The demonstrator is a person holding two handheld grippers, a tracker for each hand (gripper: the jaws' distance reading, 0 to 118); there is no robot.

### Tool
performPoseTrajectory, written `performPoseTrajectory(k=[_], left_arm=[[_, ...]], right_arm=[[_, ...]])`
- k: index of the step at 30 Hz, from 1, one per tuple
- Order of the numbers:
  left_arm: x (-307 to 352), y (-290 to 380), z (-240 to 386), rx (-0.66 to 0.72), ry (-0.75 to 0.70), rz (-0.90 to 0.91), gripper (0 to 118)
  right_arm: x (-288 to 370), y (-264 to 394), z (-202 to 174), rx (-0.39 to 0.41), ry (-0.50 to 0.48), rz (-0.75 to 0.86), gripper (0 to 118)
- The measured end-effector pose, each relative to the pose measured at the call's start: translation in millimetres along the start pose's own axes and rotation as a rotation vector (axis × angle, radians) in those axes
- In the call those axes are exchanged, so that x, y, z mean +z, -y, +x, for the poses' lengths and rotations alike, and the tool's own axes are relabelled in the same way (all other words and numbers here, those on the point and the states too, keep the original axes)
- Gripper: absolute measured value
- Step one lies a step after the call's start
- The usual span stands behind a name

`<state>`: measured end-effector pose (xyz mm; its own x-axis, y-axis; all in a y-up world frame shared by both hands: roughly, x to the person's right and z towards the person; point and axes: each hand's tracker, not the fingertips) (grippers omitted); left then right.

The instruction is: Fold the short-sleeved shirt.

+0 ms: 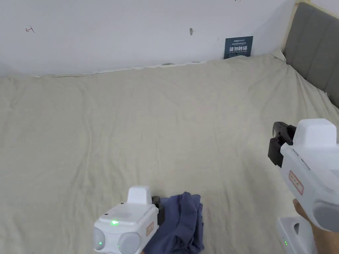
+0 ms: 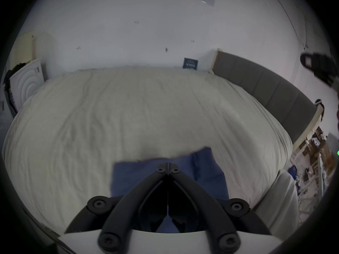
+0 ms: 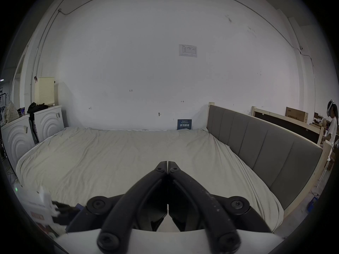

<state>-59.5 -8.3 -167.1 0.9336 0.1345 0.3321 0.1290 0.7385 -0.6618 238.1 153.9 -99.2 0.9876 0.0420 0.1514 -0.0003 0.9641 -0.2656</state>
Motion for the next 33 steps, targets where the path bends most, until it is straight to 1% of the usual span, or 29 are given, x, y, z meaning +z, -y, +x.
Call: performPoseTrajectory(k=[8, 11, 13, 16, 18, 22, 25, 29, 33], left_arm=[[-48.1, 26.7, 66.6, -0.095, 0.094, -0.077, 0], [-70.2, 41.1, 80.9, -0.113, 0.079, -0.119, 0], [-70.0, 47.9, 83.3, -0.113, 0.063, -0.076, 0], [-66.9, 39.4, 84.0, -0.120, 0.056, -0.089, 0], [-53.6, 30.6, 78.2, -0.123, 0.068, -0.074, 0], [-9.4, -3.3, 63.8, -0.094, 0.065, 0.127, 0], [29.3, -35.3, 47.5, -0.114, 0.032, 0.271, 0], [76.7, -70.9, 20.6, -0.137, -0.052, 0.452, 0], [113.6, -97.1, -11.2, -0.145, -0.160, 0.575, 0]], right_arm=[[2.1, 4.5, 16.4, -0.004, 0.032, -0.013, 1], [1.8, 7.1, 21.2, -0.006, 0.044, -0.022, 1], [2.0, 8.0, 22.7, -0.008, 0.048, -0.027, 2], [3.0, 8.4, 23.4, -0.007, 0.050, -0.027, 1], [3.6, 7.7, 22.7, -0.008, 0.048, -0.026, 1], [10.1, 5.1, 15.7, -0.019, 0.030, 0.004, 1], [14.9, 2.0, 5.2, -0.018, 0.029, 0.039, 1], [20.6, -4.1, -9.6, -0.025, 0.022, 0.088, 2], [24.4, -11.0, -25.6, -0.009, 0.017, 0.130, 1]])
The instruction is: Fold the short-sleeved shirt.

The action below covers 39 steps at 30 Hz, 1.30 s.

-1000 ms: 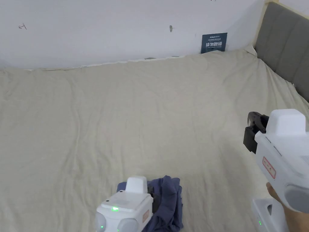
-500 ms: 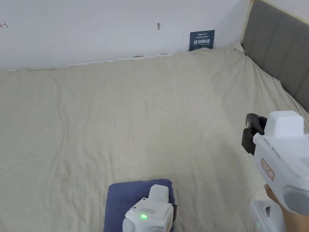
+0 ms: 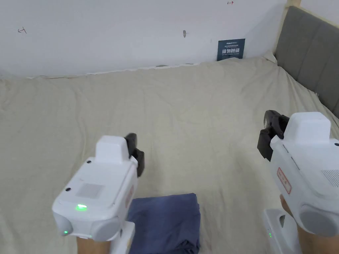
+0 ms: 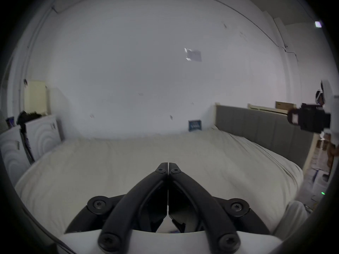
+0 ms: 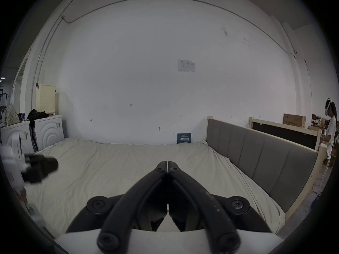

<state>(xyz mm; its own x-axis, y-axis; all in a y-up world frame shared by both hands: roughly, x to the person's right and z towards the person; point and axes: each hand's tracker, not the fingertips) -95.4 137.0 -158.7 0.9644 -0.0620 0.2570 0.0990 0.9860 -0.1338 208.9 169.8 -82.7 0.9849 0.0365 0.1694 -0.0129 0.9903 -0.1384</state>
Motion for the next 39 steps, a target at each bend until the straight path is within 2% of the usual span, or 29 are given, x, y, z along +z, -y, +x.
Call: performPoseTrajectory(k=[6, 12, 21, 26, 30, 33, 39], left_arm=[[14.5, -21.1, -56.7, -0.057, -0.160, 0.093, 0], [22.9, -14.1, -92.3, -0.029, -0.245, 0.092, 0], [27.7, -9.0, -105.0, 0.000, -0.253, 0.081, 0], [31.4, -4.9, -105.7, -0.003, -0.245, 0.072, 0], [33.0, -0.6, -108.3, 0.000, -0.239, 0.055, 0], [33.2, 3.5, -111.3, 0.008, -0.234, 0.042, 0], [31.2, 11.7, -115.5, 0.016, -0.227, 0.017, 0]], right_arm=[[1.2, -4.0, -20.7, 0.024, -0.004, 0.036, 1], [0.2, -3.6, -34.5, 0.025, -0.021, 0.044, 2], [-3.0, 13.9, -54.3, 0.038, -0.071, 0.011, 1], [-11.6, 65.0, -85.9, 0.056, -0.135, -0.091, 1], [-23.1, 119.5, -115.0, 0.090, -0.196, -0.236, 1], [-32.0, 158.0, -132.4, 0.136, -0.211, -0.344, 1], [-50.1, 225.8, -146.2, 0.152, -0.199, -0.597, 1]])
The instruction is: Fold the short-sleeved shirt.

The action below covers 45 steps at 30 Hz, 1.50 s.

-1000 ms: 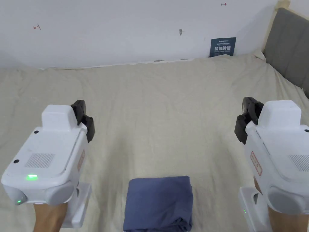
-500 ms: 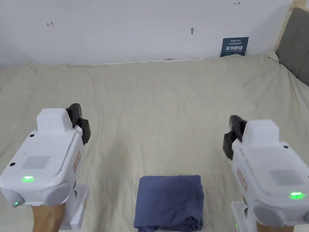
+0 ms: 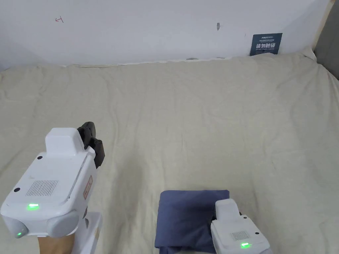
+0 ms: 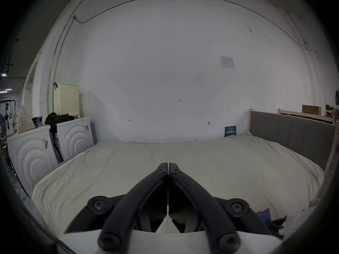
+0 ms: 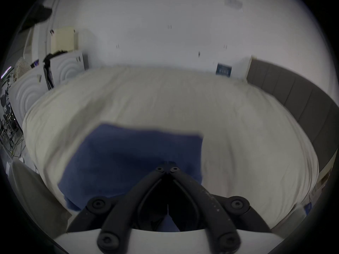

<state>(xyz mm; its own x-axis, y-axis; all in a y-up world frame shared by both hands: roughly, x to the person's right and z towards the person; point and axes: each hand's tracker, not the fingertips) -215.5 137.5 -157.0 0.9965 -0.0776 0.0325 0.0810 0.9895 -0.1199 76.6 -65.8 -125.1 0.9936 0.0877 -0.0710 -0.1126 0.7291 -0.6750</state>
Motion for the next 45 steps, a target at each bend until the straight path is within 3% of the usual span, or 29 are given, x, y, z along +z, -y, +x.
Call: performPoseTrajectory(k=[2, 4, 6, 8, 10, 12, 13, 16, 23, 25, 26, 27, 29, 33, 39, 45], left_arm=[[-2.4, 4.8, -0.4, 0.008, 0.006, -0.021, 0], [-6.6, 9.5, -0.2, 0.035, 0.025, -0.068, 0], [-13.0, 17.7, 0.3, 0.099, 0.073, -0.162, 1], [-23.9, 30.5, -0.4, 0.195, 0.149, -0.284, 10], [-36.3, 49.4, -1.0, 0.315, 0.248, -0.426, 52], [-47.9, 72.2, 2.0, 0.437, 0.323, -0.560, 108], [-52.3, 83.1, 6.2, 0.465, 0.349, -0.616, 118], [-63.6, 113.9, 17.8, 0.522, 0.395, -0.738, 118], [-90.9, 170.1, 45.8, 0.473, 0.462, -0.959, 116], [-96.4, 181.1, 48.7, 0.521, 0.515, -1.001, 98], [-99.0, 184.9, 50.6, 0.544, 0.546, -1.029, 79], [-99.5, 188.0, 53.7, 0.572, 0.555, -1.041, 53], [-99.6, 194.5, 57.6, 0.553, 0.543, -1.034, 49], [-97.9, 195.6, 55.6, 0.609, 0.536, -1.037, 24], [-89.1, 171.5, 58.2, 0.551, 0.510, -0.958, 18], [-111.5, 130.9, -8.1, 0.496, 0.415, -0.876, 18]], right_arm=[[-16.4, 15.0, -0.2, -0.006, -0.010, -0.094, 1], [-13.1, 21.3, 0.9, -0.018, -0.007, 0.023, 1], [-13.3, 16.9, 1.8, -0.005, -0.011, -0.017, 1], [-13.6, 14.7, 4.4, -0.012, -0.019, -0.026, 1], [-13.9, 14.7, 6.7, -0.016, -0.030, -0.029, 1], [-11.5, 14.4, 8.6, -0.027, -0.041, -0.030, 1], [-11.5, 14.5, 9.7, -0.033, -0.046, -0.030, 1], [-12.2, 14.8, 13.1, -0.056, -0.061, -0.035, 1], [-8.4, 12.4, 14.2, -0.065, -0.081, -0.039, 1], [-8.1, 12.4, 15.3, -0.070, -0.088, -0.040, 1], [-7.9, 12.4, 15.5, -0.070, -0.090, -0.040, 1], [-10.3, 12.1, 18.1, -0.070, -0.093, -0.040, 1], [-10.4, 12.5, 20.3, -0.074, -0.102, -0.041, 1], [-11.8, 14.5, 28.8, -0.099, -0.139, -0.035, 1], [-0.4, -5.8, 28.5, -0.087, -0.144, -0.034, 1], [25.1, -58.0, 30.2, -0.049, -0.126, 0.118, 1]])
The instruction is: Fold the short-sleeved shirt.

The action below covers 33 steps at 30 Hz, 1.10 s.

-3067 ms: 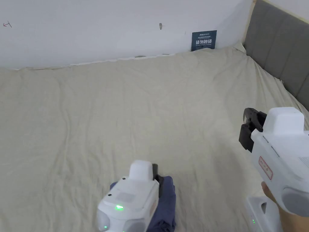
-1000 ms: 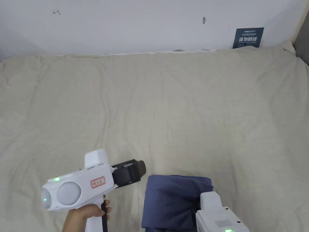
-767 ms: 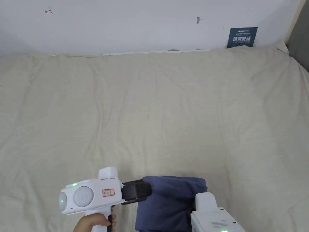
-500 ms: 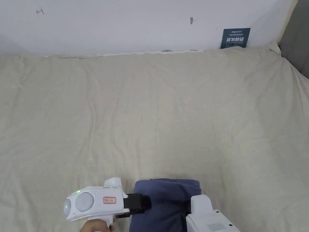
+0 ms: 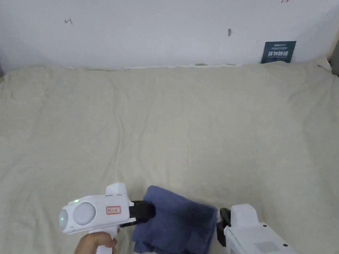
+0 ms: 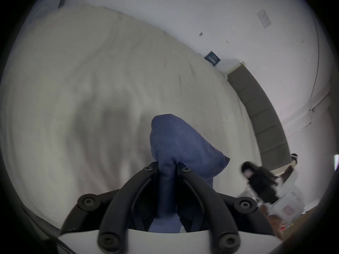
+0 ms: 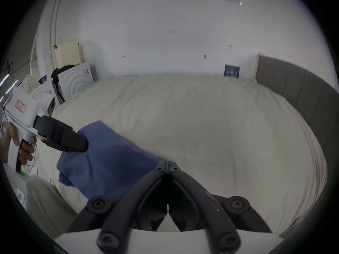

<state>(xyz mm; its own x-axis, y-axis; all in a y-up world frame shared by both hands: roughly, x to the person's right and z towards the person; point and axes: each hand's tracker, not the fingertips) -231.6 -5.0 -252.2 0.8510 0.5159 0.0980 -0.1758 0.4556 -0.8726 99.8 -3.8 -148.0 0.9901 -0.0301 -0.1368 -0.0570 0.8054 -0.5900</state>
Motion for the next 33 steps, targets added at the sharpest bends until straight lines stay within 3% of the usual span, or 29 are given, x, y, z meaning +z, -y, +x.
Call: performPoseTrajectory(k=[6, 15, 21, 22, 23, 24, 25, 26, 28, 33], left_arm=[[50.9, -65.7, -87.1, -0.017, -0.203, 0.041, 18], [112.2, -128.6, -227.0, 0.112, -0.523, 0.097, 18], [127.4, -135.5, -270.9, 0.211, -0.613, 0.108, 20], [127.5, -134.8, -271.1, 0.210, -0.607, 0.107, 25], [127.0, -133.5, -269.0, 0.205, -0.601, 0.111, 41], [126.6, -134.7, -266.9, 0.191, -0.617, 0.122, 79], [127.2, -134.7, -263.8, 0.186, -0.627, 0.130, 106], [127.9, -134.7, -260.5, 0.191, -0.627, 0.139, 118], [135.8, -135.8, -246.7, 0.188, -0.625, 0.185, 112], [165.2, -145.5, -188.1, 0.150, -0.577, 0.346, 112]], right_arm=[[7.7, -56.2, -5.5, 0.038, 0.018, 0.113, 1], [-13.7, -102.7, -21.7, 0.039, 0.022, 0.174, 2], [-33.0, -110.9, -28.2, 0.035, 0.021, 0.162, 2], [-35.7, -110.8, -28.3, 0.035, 0.024, 0.159, 2], [-37.5, -110.7, -28.2, 0.035, 0.027, 0.154, 2], [-38.2, -110.7, -28.2, 0.033, 0.031, 0.149, 2], [-38.0, -110.6, -28.0, 0.031, 0.035, 0.147, 2], [-37.0, -110.6, -27.4, 0.028, 0.038, 0.147, 2], [-31.5, -112.3, -26.6, 0.024, 0.047, 0.150, 2], [-5.0, -123.0, -19.7, 0.020, 0.076, 0.204, 2]])
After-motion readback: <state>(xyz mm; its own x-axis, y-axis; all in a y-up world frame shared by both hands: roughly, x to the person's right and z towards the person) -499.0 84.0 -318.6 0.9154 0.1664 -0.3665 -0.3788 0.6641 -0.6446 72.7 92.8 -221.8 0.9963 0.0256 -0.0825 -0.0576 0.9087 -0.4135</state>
